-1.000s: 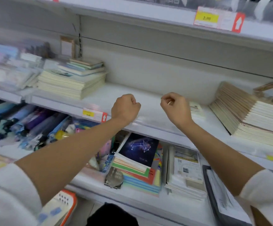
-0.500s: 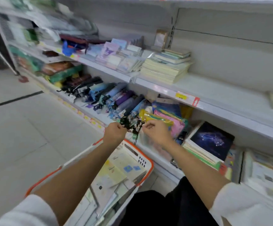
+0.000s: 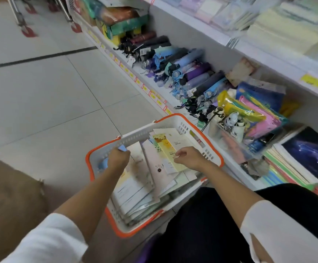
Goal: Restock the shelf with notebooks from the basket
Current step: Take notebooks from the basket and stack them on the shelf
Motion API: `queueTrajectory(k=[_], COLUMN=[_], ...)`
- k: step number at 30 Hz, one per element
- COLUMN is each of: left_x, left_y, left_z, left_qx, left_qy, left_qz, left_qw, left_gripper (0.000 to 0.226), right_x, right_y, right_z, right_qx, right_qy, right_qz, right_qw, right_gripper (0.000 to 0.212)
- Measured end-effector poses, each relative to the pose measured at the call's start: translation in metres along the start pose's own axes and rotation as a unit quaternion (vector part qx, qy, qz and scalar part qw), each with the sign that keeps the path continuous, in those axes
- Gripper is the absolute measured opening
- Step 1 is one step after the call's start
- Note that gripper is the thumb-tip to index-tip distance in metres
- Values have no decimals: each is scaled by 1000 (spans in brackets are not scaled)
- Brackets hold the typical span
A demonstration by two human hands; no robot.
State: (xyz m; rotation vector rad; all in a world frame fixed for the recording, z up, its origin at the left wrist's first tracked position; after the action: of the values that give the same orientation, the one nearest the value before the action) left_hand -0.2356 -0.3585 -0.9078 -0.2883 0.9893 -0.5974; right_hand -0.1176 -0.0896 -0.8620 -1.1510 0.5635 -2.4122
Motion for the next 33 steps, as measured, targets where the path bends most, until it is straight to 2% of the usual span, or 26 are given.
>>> queueTrajectory(k=[4, 8, 10, 12, 16, 20, 22, 26, 30, 33], left_x=[78, 101, 101, 96, 92, 97, 94, 79, 64, 55], left_y=[9, 39, 52, 56, 47, 60, 68, 70, 67, 61], left_z=[2, 8, 12, 14, 11, 9, 12, 21, 23, 26], left_qx=[63, 124, 125, 101, 51, 95, 105, 55, 25, 5], left_qy=[-105, -126, -120, -89, -74, -62, -56, -38, -44, -74], left_qz=[-25, -82, -74, -75, -89, 55, 66, 20, 96, 180], left_qw=[992, 981, 982, 988, 992, 992, 991, 998, 994, 981], left_gripper=[29, 96, 117, 118, 95, 108, 112, 87, 101, 96], right_x=[-10, -7, -4, -3, -4, -5, -5, -8, -11, -7], right_y=[24, 43, 55, 70, 101, 112, 116, 121, 108, 91], right_z=[-15, -22, -24, -27, -29, -28, -28, -29, -27, -21], right_qx=[8, 16, 34, 60, 114, 128, 134, 137, 79, 39], right_qy=[18, 11, 14, 24, 54, 62, 63, 74, 60, 33], right_qz=[-33, -46, -52, -54, -43, -40, -48, -46, -26, -30], right_qw=[999, 999, 998, 996, 991, 989, 988, 987, 995, 998], right_gripper=[30, 18, 20, 25, 43, 57, 62, 54, 31, 27])
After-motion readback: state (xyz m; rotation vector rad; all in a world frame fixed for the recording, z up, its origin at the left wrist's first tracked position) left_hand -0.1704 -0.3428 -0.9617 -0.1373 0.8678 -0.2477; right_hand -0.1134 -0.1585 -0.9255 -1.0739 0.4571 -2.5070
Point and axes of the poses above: each hand's wrist, its own z-axis away from the middle knuckle, its own y-axis out of the palm, x = y × z, the point moved 9 cm from there along -z, towards the middle knuckle, and after that the axes turned 8 degrees about x, right-handed, at the moved point
